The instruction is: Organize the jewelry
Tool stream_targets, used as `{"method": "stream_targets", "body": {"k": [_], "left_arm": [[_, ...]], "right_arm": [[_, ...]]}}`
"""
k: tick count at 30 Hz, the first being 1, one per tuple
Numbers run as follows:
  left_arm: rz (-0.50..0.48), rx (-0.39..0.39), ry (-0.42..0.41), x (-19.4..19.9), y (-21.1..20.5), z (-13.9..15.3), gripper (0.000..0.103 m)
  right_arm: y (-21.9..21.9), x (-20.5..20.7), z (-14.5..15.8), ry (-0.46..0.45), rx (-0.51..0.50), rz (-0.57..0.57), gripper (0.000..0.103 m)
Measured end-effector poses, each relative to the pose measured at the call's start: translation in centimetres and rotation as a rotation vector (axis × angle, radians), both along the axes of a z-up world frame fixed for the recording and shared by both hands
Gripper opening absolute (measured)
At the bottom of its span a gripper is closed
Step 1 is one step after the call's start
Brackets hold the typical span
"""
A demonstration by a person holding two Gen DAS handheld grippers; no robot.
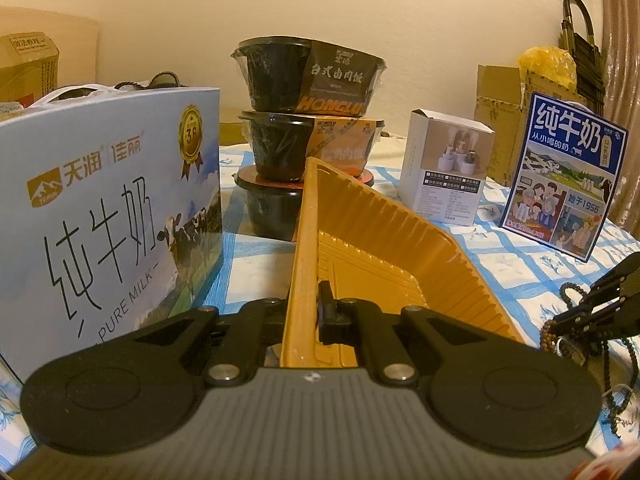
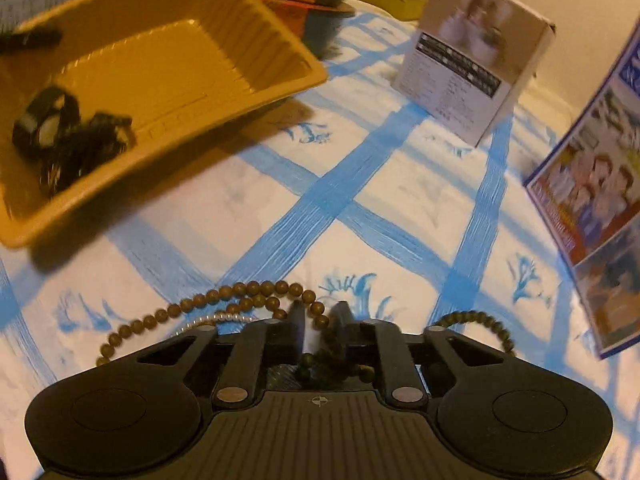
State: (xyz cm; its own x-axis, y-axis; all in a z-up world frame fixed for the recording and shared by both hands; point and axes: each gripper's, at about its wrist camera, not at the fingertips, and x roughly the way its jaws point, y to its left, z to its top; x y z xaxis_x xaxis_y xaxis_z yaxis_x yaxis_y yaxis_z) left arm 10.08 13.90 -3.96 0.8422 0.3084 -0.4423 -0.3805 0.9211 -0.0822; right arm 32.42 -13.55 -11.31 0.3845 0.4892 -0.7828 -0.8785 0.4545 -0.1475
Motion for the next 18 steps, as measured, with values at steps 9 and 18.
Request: {"method": "stream_targets", "body": {"k": [9, 18], "left_arm": [[-0.006, 0.004, 0.002, 0.2, 0.0, 0.0, 0.006], [-0.004, -0.002, -0.003, 0.2, 0.0, 0.1, 0.006]], "right_arm": [[-1.7, -2.2, 8.1, -0.087, 0.247, -0.068, 0.006], [-0.1, -5.7, 17.4, -0.197, 0.393, -0.017, 0.006]]}}
